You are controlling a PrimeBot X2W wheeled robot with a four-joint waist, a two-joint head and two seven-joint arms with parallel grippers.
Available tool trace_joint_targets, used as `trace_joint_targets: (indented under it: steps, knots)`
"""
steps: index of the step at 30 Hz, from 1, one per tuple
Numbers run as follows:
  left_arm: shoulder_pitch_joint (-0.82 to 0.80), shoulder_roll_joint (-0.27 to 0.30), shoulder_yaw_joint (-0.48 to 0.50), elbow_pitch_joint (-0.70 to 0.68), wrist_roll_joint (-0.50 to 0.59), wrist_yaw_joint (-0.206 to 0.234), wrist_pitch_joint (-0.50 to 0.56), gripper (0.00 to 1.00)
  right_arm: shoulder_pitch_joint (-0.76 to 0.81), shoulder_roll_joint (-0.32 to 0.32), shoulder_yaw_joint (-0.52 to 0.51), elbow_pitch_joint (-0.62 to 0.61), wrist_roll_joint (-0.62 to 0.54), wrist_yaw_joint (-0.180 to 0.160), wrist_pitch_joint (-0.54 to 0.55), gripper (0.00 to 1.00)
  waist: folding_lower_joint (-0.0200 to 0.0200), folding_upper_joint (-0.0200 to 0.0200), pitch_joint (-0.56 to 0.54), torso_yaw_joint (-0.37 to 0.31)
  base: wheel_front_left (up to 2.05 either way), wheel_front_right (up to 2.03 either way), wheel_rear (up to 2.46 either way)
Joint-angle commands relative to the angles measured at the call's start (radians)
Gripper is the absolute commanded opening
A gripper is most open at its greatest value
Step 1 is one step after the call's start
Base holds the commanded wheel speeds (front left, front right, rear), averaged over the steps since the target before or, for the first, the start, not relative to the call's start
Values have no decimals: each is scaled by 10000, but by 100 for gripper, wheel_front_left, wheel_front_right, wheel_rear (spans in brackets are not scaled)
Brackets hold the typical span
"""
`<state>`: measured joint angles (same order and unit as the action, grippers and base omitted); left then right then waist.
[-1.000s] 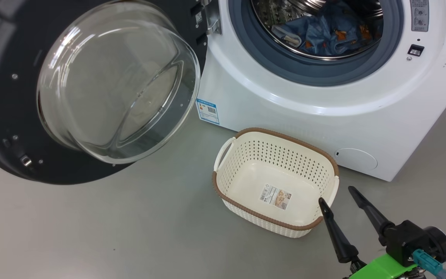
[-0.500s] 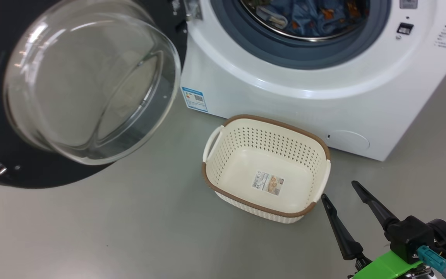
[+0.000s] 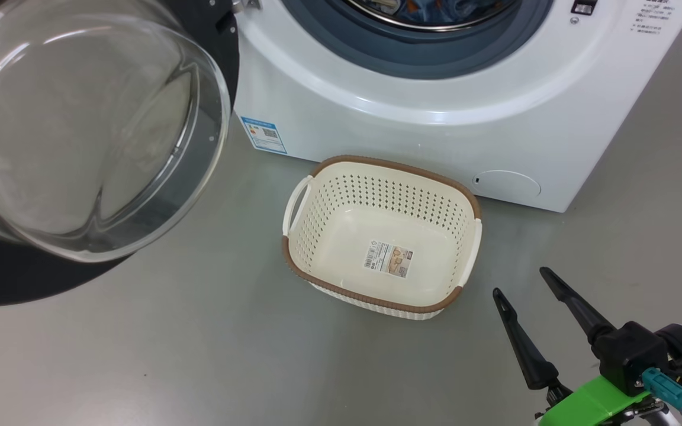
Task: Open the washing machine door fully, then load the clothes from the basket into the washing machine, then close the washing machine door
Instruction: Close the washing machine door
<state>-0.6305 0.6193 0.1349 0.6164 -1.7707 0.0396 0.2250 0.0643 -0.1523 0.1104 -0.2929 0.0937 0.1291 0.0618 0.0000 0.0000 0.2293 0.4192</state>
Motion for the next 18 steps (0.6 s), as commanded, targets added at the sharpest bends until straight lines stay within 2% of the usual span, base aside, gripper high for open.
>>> trace_joint_targets:
  steps: [1,11,18]
  knots:
    - [-340,760,296,-133,133,-140,62,0,-267,-52,215,-334,39,16,30,100,0,0,33,-26,0,0,0]
    - [-366,602,-55,162,273,-307,487,0,-373,-106,185,-420,28,16,69,100,0,0,226,50,0,0,0]
    - [-198,640,-284,42,145,-507,1374,0,-401,-121,153,-392,114,16,51,100,0,0,221,72,0,0,0]
